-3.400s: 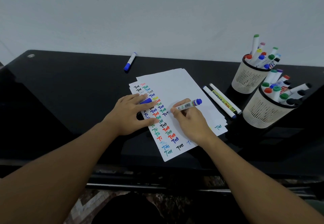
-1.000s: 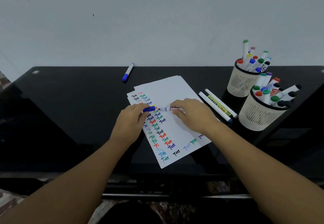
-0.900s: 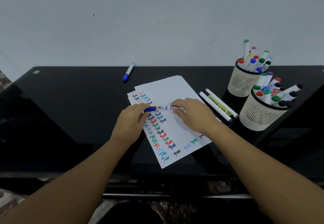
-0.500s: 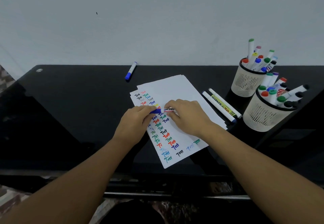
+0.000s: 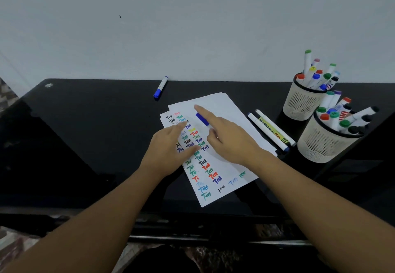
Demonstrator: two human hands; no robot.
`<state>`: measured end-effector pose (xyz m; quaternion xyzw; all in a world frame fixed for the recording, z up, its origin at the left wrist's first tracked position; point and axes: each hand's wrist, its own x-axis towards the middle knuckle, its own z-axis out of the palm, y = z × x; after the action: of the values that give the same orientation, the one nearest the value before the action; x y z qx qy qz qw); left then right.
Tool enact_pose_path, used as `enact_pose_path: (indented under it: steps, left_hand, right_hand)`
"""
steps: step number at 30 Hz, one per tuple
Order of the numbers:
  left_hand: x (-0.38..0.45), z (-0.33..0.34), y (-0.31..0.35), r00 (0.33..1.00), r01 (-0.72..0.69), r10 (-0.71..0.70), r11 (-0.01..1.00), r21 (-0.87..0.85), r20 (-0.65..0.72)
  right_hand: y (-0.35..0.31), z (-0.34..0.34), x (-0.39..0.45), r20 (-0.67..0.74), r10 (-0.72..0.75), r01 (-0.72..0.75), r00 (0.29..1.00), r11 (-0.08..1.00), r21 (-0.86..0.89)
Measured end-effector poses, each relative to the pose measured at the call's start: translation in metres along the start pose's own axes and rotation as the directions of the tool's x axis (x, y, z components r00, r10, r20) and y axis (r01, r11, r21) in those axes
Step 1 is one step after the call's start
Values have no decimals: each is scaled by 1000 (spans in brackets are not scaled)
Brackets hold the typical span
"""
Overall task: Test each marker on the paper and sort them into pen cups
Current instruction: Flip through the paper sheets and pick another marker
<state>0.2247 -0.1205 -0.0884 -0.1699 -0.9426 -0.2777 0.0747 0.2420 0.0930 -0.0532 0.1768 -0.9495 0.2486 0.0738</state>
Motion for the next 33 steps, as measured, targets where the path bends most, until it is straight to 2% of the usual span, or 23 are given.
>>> enact_pose_path:
  steps: [4,14,19,25,30,33]
  left_hand:
    - [2,3,-2,999,-39,37,996,82,19]
    - [3,4,-4,999,-22,17,994,107,46]
    - [3,2,-3,998,-26,20,993,119,53]
    - [3,3,-3,999,-16,11,995,98,53]
    - [5,5,-8,996,-39,26,988,148,91]
    - [5,6,-10,988,-54,28,984,169,149]
  right_hand:
    - [1,-2,-3,-16,94,-91,995,986,138]
    - [3,2,-11,0,189,-183,982,954,235]
    - [5,0,-11,22,177,-176,984,945,277]
    - [4,0,-13,-36,158,-145,987,961,237]
    - [3,-6,-12,31,195,-191,980,893,407]
    - [7,-13,-10,52,303,-293,951,842,453]
